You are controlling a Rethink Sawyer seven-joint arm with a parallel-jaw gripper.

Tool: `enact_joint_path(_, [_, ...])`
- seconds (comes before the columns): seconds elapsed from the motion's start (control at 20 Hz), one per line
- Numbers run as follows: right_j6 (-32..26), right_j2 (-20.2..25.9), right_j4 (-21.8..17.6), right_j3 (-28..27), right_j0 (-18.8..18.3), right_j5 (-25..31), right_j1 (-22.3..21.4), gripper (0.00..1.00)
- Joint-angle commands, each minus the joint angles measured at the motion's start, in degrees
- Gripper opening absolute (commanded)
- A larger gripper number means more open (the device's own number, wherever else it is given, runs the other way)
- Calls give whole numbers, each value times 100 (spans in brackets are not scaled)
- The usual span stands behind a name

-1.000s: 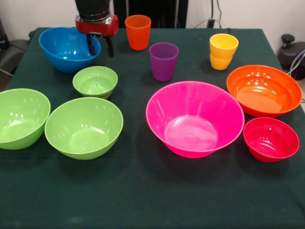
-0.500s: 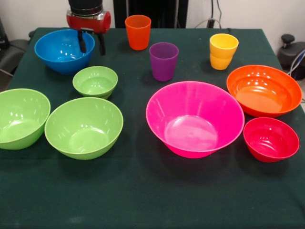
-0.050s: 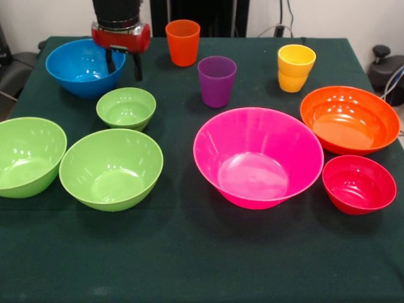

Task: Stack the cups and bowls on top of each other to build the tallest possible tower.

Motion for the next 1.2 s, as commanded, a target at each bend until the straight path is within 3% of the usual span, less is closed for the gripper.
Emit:
enact_joint_path(0.05, [-351, -277, -671, -811, 501, 16, 570, 100])
enact_joint_path(0.3, [-397, -273, -631, -1026, 520, -67, 804, 100])
enact_joint_path(0.55, [-519, -202, -377, -727, 329, 41, 525, 100])
enact_joint_path(0.8, [-495, -289, -456, -744, 348, -13, 466, 100])
enact_joint_path(1.2, [-832, -114, -205, -639, 214, 372, 315, 100])
